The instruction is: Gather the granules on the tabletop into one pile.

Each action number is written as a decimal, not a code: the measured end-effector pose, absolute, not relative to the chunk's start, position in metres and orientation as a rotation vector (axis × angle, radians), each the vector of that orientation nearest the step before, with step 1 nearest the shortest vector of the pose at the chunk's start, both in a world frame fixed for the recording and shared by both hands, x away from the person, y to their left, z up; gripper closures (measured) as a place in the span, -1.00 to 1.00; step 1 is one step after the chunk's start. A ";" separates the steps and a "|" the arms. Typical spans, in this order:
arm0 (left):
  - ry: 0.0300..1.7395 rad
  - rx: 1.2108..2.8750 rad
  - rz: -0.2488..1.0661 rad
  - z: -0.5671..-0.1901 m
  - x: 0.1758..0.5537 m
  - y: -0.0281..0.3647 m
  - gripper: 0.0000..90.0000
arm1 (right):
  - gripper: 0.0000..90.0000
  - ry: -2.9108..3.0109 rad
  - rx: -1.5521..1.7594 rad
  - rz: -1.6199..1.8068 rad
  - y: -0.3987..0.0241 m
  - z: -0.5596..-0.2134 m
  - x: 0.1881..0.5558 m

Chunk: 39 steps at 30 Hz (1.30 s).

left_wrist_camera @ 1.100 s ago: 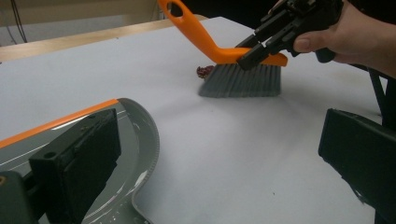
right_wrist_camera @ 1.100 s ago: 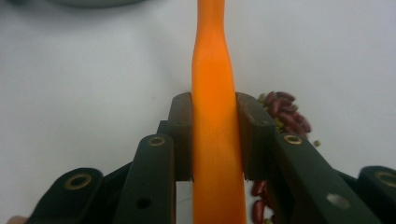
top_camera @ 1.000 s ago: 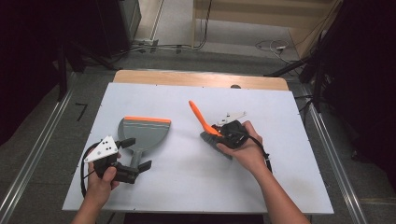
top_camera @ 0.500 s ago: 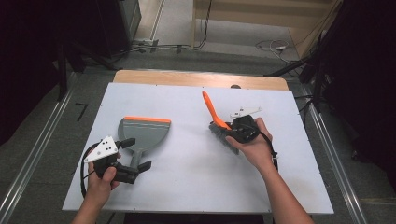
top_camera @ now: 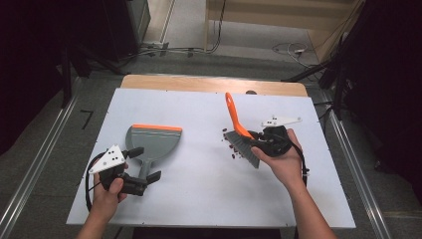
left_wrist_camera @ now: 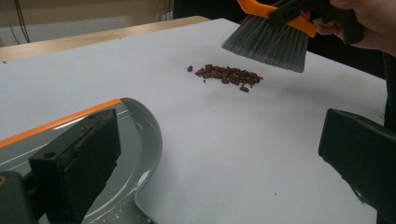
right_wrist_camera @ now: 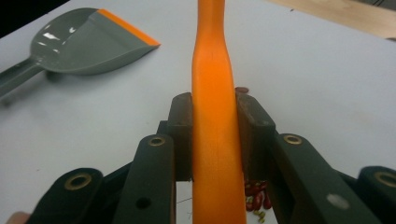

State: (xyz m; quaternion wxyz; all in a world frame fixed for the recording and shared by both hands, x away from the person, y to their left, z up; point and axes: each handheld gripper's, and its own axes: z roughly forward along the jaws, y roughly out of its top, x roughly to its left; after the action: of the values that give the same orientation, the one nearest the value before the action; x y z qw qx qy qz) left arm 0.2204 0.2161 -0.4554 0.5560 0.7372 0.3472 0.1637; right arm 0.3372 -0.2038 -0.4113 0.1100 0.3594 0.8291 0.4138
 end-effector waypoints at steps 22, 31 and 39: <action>0.819 1.746 0.389 -0.456 0.220 0.217 -1.00 | 0.53 2.517 1.111 1.107 -0.188 -0.443 0.375; 0.819 1.748 0.396 -0.455 0.220 0.216 -1.00 | 0.53 2.479 1.096 1.208 -0.205 -0.423 0.360; 0.841 1.710 0.422 -0.454 0.219 0.220 -1.00 | 0.53 2.426 1.127 1.294 -0.231 -0.416 0.338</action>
State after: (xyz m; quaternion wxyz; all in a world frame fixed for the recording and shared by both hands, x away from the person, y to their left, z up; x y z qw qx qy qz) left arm 0.2191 0.2201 -0.4544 0.5606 0.7255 0.3568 0.1791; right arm 0.3384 -0.2309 -0.4161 0.0849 0.3780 0.8135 0.4337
